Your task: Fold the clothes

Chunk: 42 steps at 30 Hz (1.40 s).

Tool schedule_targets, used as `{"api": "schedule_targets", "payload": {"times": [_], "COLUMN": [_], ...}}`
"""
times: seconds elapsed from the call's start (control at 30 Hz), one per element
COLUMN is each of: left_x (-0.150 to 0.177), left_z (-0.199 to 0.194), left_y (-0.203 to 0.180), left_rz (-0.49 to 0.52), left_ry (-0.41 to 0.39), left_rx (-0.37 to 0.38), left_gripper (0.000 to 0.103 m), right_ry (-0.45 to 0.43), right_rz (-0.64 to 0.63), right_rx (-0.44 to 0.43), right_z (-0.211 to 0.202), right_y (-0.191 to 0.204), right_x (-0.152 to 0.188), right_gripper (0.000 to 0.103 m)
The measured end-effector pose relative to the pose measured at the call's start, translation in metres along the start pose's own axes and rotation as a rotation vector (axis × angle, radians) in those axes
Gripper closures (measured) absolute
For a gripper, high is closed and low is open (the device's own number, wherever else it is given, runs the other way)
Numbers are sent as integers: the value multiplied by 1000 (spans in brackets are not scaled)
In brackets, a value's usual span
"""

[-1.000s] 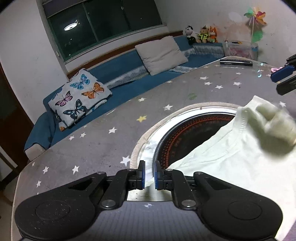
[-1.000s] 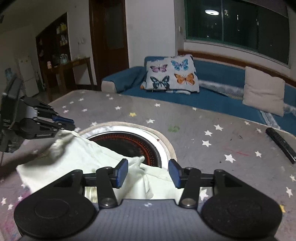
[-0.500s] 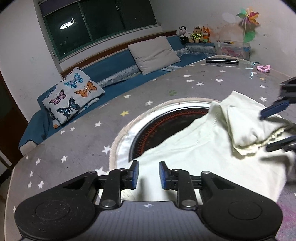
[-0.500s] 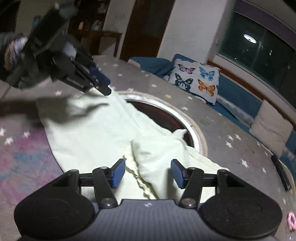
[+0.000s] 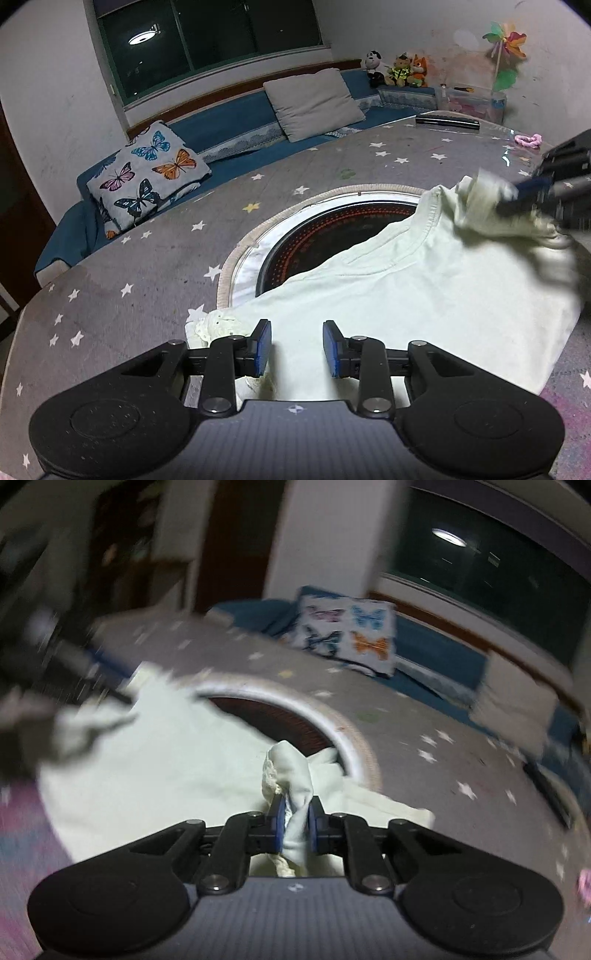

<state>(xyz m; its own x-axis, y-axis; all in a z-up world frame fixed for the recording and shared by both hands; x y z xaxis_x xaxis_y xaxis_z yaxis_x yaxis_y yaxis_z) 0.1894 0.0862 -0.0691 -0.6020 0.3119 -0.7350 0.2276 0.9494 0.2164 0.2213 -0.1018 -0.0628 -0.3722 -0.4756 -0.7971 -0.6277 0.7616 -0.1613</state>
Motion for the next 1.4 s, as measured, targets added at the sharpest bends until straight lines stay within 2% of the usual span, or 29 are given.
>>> {"api": "schedule_targets", "payload": {"times": [0.2, 0.3, 0.37, 0.5, 0.53, 0.6, 0.7, 0.83, 0.87, 0.9, 0.93, 1.0, 1.1, 1.17, 1.23, 1.27, 1.3, 1.4], "left_x": [3, 3, 3, 3, 3, 3, 3, 5, 6, 6, 7, 8, 10, 12, 13, 14, 14, 13], "left_z": [3, 4, 5, 7, 8, 8, 9, 10, 11, 11, 11, 12, 13, 14, 14, 13, 13, 13], "left_y": [0, -1, -2, -3, -3, -5, -7, -9, -9, -9, -9, -8, -7, -6, -6, -6, -6, -4], "left_rz": [-9, -14, -17, -22, -24, -23, -20, -18, -19, -20, -21, -21, -21, -21, -20, -20, -22, -32], "left_ry": [5, 6, 10, 10, 10, 9, 10, 15, 16, 16, 18, 20, 23, 25, 26, 25, 26, 24], "left_rx": [3, 4, 2, 2, 4, 9, 14, 15, 14, 14, 14, 12, 8, 5, 3, 2, 2, -1], "left_gripper": [68, 66, 66, 66, 66, 66, 63, 61, 61, 61, 61, 61, 61, 61, 61, 61, 61, 61], "right_ry": [6, -6, -14, -27, -28, -25, 14, 20, 19, 6, -7, -49, -129, -85, -13, -3, 4, -58], "right_rz": [270, 333, 362, 417, 429, 445, 453, 498, 499, 497, 496, 489, 491, 526, 559, 556, 551, 441], "right_rx": [117, 136, 126, 85, 60, 36, 49, -3, -5, -17, -31, -59, -94, -34, 29, 54, 79, 134], "right_z": [-11, -16, -17, -16, -15, -11, 5, 19, 21, 19, 17, 9, -5, 2, 13, 14, 15, 0], "right_y": [-77, -96, -100, -104, -102, -99, -102, -101, -100, -96, -92, -85, -82, -96, -110, -113, -115, -104], "right_x": [15, 21, 23, 26, 27, 28, 32, 35, 35, 33, 30, 24, 14, 22, 38, 41, 44, 28], "right_gripper": [88, 86, 78, 78, 76, 61, 59, 59, 64, 77, 84, 88, 89, 88, 82, 70, 65, 65]}}
Point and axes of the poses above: each gripper's, at about its wrist camera, not at the fingertips, and z roughly the way its jaws point, y to its left, x to its underside, the point moved 10 cm from there along z, roughly the way its jaws point, and after that the axes turned 1 degree about -y, right-handed, at the moved point
